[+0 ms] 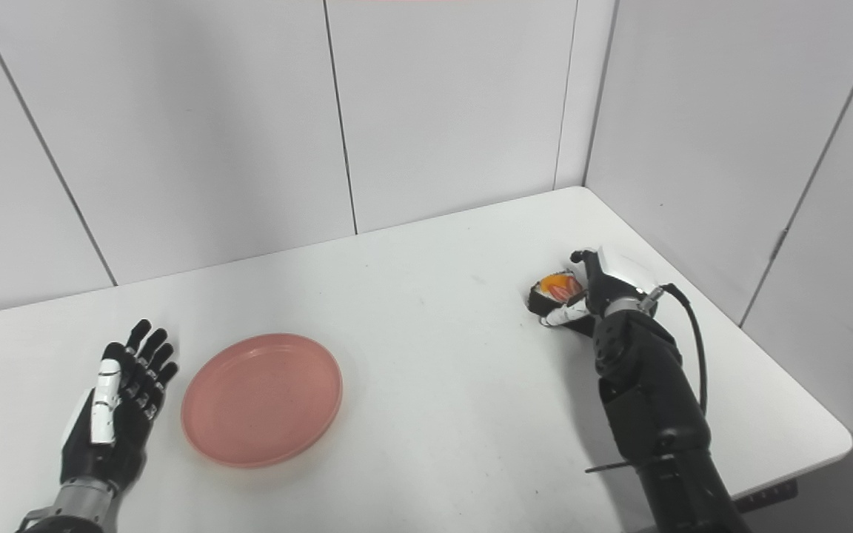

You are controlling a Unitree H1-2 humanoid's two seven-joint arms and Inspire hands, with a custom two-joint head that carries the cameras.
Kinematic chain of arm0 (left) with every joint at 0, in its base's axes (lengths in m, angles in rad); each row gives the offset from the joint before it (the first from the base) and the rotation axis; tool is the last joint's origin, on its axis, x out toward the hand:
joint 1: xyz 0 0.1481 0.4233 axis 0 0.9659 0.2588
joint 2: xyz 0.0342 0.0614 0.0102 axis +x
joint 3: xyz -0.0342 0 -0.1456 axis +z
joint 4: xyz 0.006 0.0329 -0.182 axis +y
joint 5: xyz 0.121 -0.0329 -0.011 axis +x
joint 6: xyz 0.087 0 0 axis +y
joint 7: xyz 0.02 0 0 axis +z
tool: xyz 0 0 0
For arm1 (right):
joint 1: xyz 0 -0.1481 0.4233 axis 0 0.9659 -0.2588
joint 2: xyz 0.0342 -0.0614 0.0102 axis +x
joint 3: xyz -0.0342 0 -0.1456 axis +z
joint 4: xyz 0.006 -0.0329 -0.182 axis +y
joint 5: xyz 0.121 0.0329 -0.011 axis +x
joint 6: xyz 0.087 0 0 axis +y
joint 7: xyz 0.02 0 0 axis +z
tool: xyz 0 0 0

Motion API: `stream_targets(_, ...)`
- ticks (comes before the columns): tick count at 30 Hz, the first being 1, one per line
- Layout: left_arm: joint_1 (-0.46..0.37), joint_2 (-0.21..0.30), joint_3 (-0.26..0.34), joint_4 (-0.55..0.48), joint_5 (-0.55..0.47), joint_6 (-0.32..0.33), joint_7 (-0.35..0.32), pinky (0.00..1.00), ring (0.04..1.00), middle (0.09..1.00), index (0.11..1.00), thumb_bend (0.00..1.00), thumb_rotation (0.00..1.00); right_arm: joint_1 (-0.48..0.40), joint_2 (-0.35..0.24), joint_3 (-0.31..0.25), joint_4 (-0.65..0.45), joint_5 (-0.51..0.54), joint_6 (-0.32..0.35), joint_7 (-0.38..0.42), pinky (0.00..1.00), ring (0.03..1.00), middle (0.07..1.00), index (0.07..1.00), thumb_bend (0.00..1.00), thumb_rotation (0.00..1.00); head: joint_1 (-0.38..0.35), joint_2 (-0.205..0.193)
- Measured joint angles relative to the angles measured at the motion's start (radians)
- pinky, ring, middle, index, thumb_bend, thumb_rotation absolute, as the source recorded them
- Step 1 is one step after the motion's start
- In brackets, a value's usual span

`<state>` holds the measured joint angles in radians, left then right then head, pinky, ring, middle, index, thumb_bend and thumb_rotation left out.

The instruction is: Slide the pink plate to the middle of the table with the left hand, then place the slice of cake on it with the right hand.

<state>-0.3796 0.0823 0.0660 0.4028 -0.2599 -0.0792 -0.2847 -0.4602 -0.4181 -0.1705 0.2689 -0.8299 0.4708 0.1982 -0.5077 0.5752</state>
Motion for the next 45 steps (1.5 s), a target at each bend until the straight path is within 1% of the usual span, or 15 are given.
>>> stream_targets(2, 0.004, 0.0, 0.0, -0.004, 0.0, 0.003, 0.0, 1.0, 1.0, 0.995, 0.984, 0.54, 1.0, 0.0, -0.016, 0.018, 0.007, 0.025, 0.0, -0.012, 0.52, 0.599, 0.675, 0.743, 0.78, 0.11, 0.003, 0.003)
stream_targets(3, 0.004, 0.0, 0.0, -0.004, 0.0, 0.003, 0.0, 1.0, 1.0, 0.997, 0.988, 0.54, 1.0, 0.0, -0.02, 0.025, 0.011, 0.034, 0.0, -0.018, 0.41, 0.49, 0.58, 0.724, 0.68, 0.06, 0.003, 0.003)
stream_targets(4, 0.004, 0.0, 0.0, -0.004, 0.0, 0.003, 0.0, 1.0, 1.0, 0.999, 0.989, 0.53, 1.0, 0.0, -0.022, 0.029, 0.016, 0.043, 0.0, -0.031, 0.34, 0.419, 0.53, 0.691, 0.62, 0.03, 0.006, 0.003)
stream_targets(5, 0.004, 0.0, 0.0, -0.003, 0.0, 0.003, 0.0, 1.0, 1.0, 0.996, 0.985, 0.53, 1.0, 0.0, -0.023, 0.03, 0.02, 0.059, 0.0, -0.048, 0.31, 0.376, 0.5, 0.573, 0.57, 0.01, 0.006, 0.003)
stream_targets(6, 0.004, -0.001, 0.0, -0.003, 0.0, 0.002, 0.0, 1.0, 0.998, 0.989, 0.978, 0.54, 1.0, 0.0, -0.022, 0.03, 0.024, 0.075, 0.0, -0.062, 0.31, 0.381, 0.476, 0.53, 0.54, 0.0, 0.012, 0.005)
stream_targets(10, 0.004, 0.0, -0.001, -0.001, 0.004, 0.0, 0.0, 1.0, 1.0, 0.987, 0.977, 0.56, 1.0, 0.007, -0.017, 0.04, 0.027, 0.106, 0.0, -0.124, 0.34, 0.412, 0.455, 0.53, 0.52, 0.0, 0.02, 0.006)
stream_targets(18, 0.004, -0.003, -0.009, -0.002, 0.022, -0.014, 0.002, 1.0, 1.0, 0.995, 0.989, 0.54, 1.0, 0.008, -0.01, 0.044, -0.002, 0.109, 0.001, -0.127, 0.3, 0.368, 0.43, 0.534, 0.52, 0.0, 0.052, 0.011)
stream_targets(26, 0.016, -0.032, -0.033, -0.026, 0.058, -0.016, 0.032, 1.0, 1.0, 0.994, 0.993, 0.49, 1.0, 0.024, -0.014, 0.051, -0.104, 0.159, 0.001, -0.13, 0.26, 0.329, 0.421, 0.536, 0.52, 0.0, 0.189, 0.028)
stream_targets(28, 0.02, -0.04, -0.04, -0.034, 0.07, -0.016, 0.043, 1.0, 1.0, 0.998, 0.998, 0.49, 1.0, 0.023, -0.014, 0.057, -0.153, 0.176, 0.002, -0.125, 0.25, 0.311, 0.462, 0.5, 0.52, 0.0, 0.219, 0.029)
stream_targets(31, 0.021, -0.059, -0.046, -0.037, 0.087, -0.015, 0.057, 1.0, 1.0, 1.0, 1.0, 0.5, 1.0, 0.015, -0.014, 0.075, -0.219, 0.197, 0.002, -0.112, 0.26, 0.325, 0.431, 0.531, 0.52, 0.0, 0.255, 0.032)
stream_targets(33, 0.021, -0.068, -0.048, -0.039, 0.097, -0.015, 0.067, 1.0, 1.0, 1.0, 1.0, 0.51, 1.0, 0.008, -0.013, 0.094, -0.246, 0.207, 0.003, -0.094, 0.25, 0.32, 0.473, 0.492, 0.53, 0.0, 0.297, 0.04)
stream_targets(36, 0.021, -0.076, -0.053, -0.039, 0.11, -0.015, 0.084, 1.0, 1.0, 1.0, 1.0, 0.5, 1.0, 0.002, 0.001, 0.129, -0.287, 0.227, 0.003, -0.071, 0.25, 0.319, 0.477, 0.489, 0.53, 0.0, 0.326, 0.043)
stream_targets(37, 0.021, -0.08, -0.053, -0.039, 0.112, -0.015, 0.088, 1.0, 1.0, 1.0, 1.0, 0.51, 1.0, 0.001, 0.007, 0.14, -0.298, 0.229, 0.003, -0.061, 0.25, 0.326, 0.445, 0.519, 0.52, 0.0, 0.339, 0.043)
stream_targets(40, 0.021, -0.092, -0.053, -0.04, 0.112, -0.015, 0.103, 1.0, 1.0, 1.0, 1.0, 0.51, 1.0, 0.0, 0.029, 0.169, -0.337, 0.239, 0.003, -0.036, 0.29, 0.365, 0.436, 0.538, 0.52, 0.0, 0.359, 0.04)
stream_targets(45, 0.023, -0.11, -0.066, -0.042, 0.13, -0.015, 0.123, 1.0, 1.0, 1.0, 1.0, 0.5, 1.0, 0.0, 0.05, 0.244, -0.402, 0.255, 0.003, -0.01, 0.26, 0.336, 0.428, 0.541, 0.52, 0.0, 0.394, 0.034)
